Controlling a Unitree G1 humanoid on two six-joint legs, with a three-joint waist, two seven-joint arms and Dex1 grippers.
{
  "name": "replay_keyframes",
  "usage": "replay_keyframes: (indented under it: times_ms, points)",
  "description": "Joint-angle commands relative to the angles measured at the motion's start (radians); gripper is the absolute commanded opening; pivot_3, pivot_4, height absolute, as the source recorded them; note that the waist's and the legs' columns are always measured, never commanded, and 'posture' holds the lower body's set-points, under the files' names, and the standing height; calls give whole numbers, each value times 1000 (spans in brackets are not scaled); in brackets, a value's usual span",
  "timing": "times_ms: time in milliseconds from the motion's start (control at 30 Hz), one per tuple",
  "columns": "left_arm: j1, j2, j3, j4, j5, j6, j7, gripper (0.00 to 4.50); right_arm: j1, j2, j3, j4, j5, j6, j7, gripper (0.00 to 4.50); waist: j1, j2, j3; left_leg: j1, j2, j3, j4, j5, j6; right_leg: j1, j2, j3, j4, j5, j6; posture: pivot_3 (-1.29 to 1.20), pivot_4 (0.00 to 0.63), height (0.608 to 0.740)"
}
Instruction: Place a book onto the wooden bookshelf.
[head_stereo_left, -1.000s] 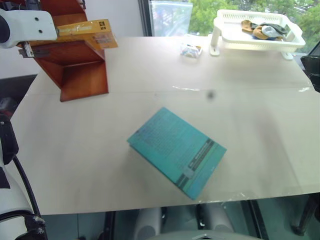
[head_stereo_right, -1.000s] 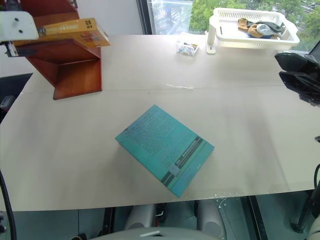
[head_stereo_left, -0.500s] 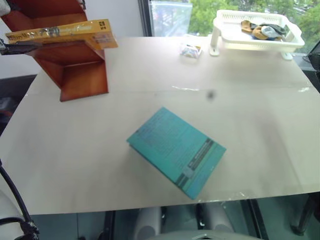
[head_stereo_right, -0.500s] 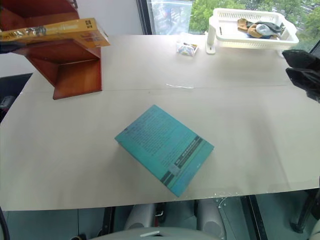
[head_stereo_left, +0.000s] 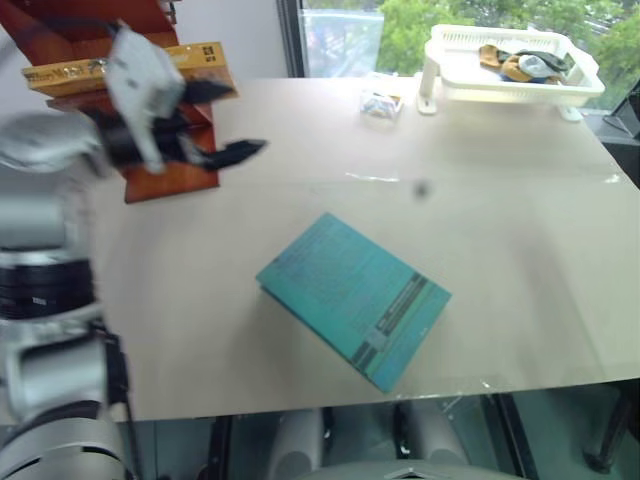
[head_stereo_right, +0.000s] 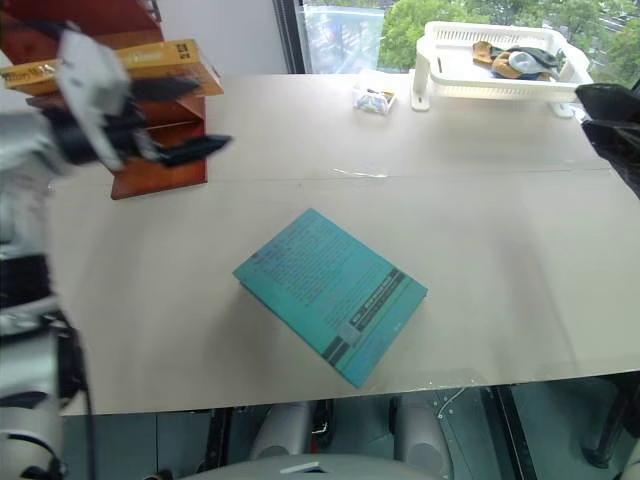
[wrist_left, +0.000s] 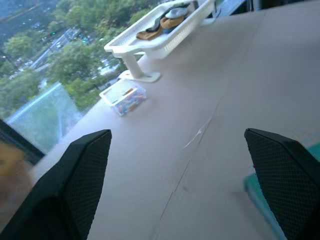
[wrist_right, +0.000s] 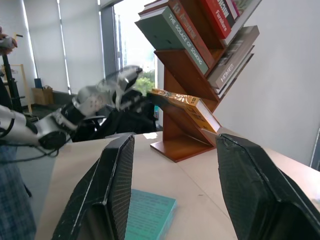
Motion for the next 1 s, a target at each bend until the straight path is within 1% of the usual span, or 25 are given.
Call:
replay_keyframes:
  times_ms: [33, 100, 133, 167, 200, 300, 367, 500, 667, 833, 1000]
  points:
    - [18, -186, -39, -41, 94, -113, 293, 4466, 32, -18, -74, -63, 38, 16, 9, 2648, 11, 0, 0, 1, 0, -1, 2, 0, 0, 2, -1, 0, 1, 0, 0, 0, 150, 740]
    - [12, -253, -93, 15, 163, -200, 363, 4466, 55, -14, -88, -84, 42, 21, -5, 2648, 17, 0, 0, 1, -1, -2, 2, 0, 1, 2, -1, 0, 0, 0, 1, 0, 150, 740]
    - [-6, -287, -102, 63, 166, -224, 383, 4466, 68, -13, -93, -95, 45, 22, -10, 2648, 19, 0, 0, 0, -2, -1, 2, 0, 1, 2, -1, 1, 0, 1, 1, 0, 150, 740]
    - [-34, -325, -92, 117, 152, -231, 417, 4466, 78, -11, -98, -105, 48, 24, -15, 2648, 20, 0, 0, 1, -2, -1, 2, 0, 1, 2, -1, 2, 0, 1, 1, 0, 150, 740]
    - [-67, -360, -83, 183, 167, -266, 486, 4466, 85, -10, -103, -117, 53, 28, -23, 2648, 20, 0, 0, 1, -2, 0, 2, 0, 1, 2, -1, 1, 0, 1, 1, 0, 150, 740]
    - [-130, -408, -107, 331, 218, -409, 563, 4466, 104, -9, -118, -143, 62, 35, -40, 2648, 22, 0, 0, 1, -2, -1, 2, 0, 1, 2, -1, 0, 0, 1, 1, 0, 150, 740]
    - [-181, -442, -92, 431, 220, -484, 622, 4466, 117, -9, -128, -158, 67, 39, -52, 2648, 23, 0, 0, 1, -3, -1, 2, -1, 1, 2, -1, 1, 0, 1, 1, 0, 150, 740]
    - [-279, -434, -50, 602, 224, -627, 709, 4466, 141, -13, -148, -184, 74, 49, -69, 2648, 20, 0, 0, 1, -4, -1, 1, -1, 1, 2, -2, 2, -1, 1, 1, 0, 150, 740]
    - [-332, -398, -10, 723, 220, -708, 784, 4466, 163, -22, -166, -208, 86, 56, -83, 2648, 19, 0, 0, 1, -4, -1, 0, -1, 1, 2, -2, 1, -2, 1, 1, 0, 150, 740]
    - [-345, -364, 18, 796, 216, -739, 817, 4466, 170, -25, -168, -210, 79, 56, -85, 2648, 21, 0, 0, 1, -4, 0, 0, -1, 1, 2, -2, 1, -2, 1, 1, 0, 150, 740]
    - [-302, -380, -11, 732, 189, -729, 729, 4466, 164, -30, -165, -199, 76, 55, -82, 2648, 14, 0, 0, 1, -4, 1, 0, -1, 1, 2, -2, 1, -1, 1, 1, 0, 150, 740]
